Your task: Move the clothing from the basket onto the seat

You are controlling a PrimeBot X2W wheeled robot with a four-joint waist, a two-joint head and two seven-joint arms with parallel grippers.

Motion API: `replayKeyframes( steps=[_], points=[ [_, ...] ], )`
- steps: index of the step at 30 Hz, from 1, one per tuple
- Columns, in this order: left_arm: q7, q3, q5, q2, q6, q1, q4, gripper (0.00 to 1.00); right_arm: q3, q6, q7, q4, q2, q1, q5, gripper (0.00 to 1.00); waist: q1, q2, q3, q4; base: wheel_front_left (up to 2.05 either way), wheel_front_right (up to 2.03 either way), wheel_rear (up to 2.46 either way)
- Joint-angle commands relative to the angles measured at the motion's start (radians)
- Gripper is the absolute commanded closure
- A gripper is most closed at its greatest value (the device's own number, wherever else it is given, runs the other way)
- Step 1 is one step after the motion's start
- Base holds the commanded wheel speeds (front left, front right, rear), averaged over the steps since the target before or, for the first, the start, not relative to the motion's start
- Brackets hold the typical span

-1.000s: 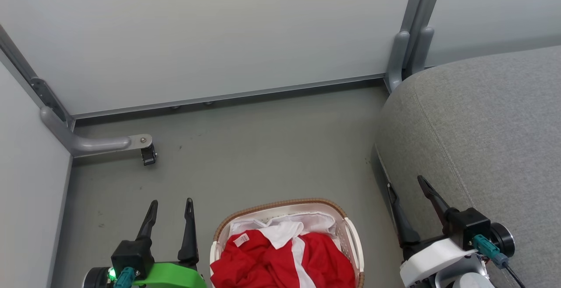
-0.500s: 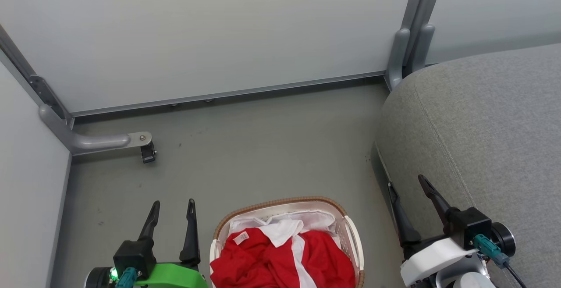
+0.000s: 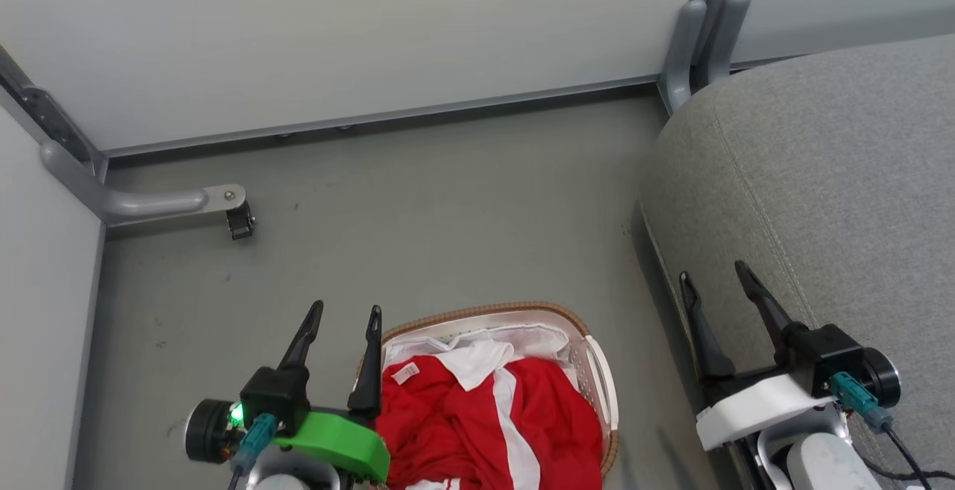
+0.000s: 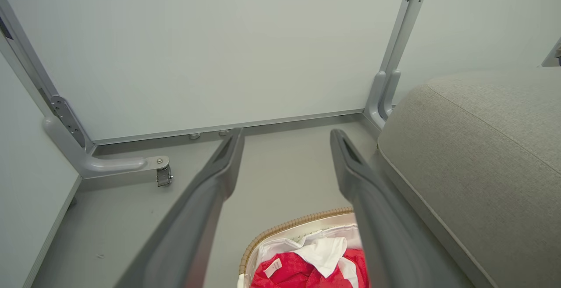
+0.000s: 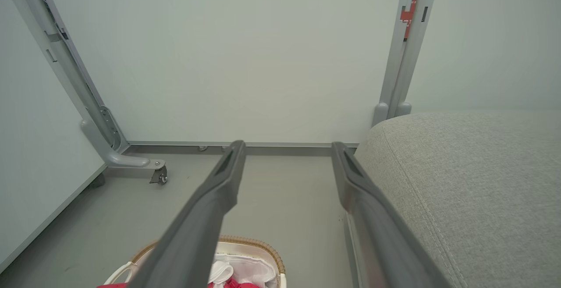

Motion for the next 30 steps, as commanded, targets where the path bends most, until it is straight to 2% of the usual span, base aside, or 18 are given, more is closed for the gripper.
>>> replayKeyframes(
  steps=[1,10,22,30],
  points=[
    [-0.003,-0.015,-0.005,0.006,-0.009,-0.041,0.008,0.00,-0.011,0.000,-0.005,-0.011,-0.006,-0.023,-0.008,0.00,0.0000,0.0000,0.061,-0.015,0.00,0.00,0.00],
    [-0.002,-0.134,0.040,0.006,-0.033,-0.257,0.115,0.00,-0.082,0.000,-0.005,-0.096,-0.005,-0.123,-0.029,0.00,0.0000,0.0000,0.249,-0.066,0.00,0.00,0.00],
    [0.014,-0.341,-0.023,0.006,-0.040,-0.546,0.588,0.00,-0.108,0.000,-0.005,-0.217,-0.004,-0.242,-0.016,0.00,0.0000,0.0000,0.516,-0.155,0.00,0.00,0.00],
    [0.086,-0.531,-0.077,0.006,-0.035,-0.621,0.708,0.00,-0.103,0.000,-0.005,-0.234,-0.004,-0.283,0.020,0.00,0.0000,0.0000,0.623,-0.203,0.00,0.00,0.00]
  ],
)
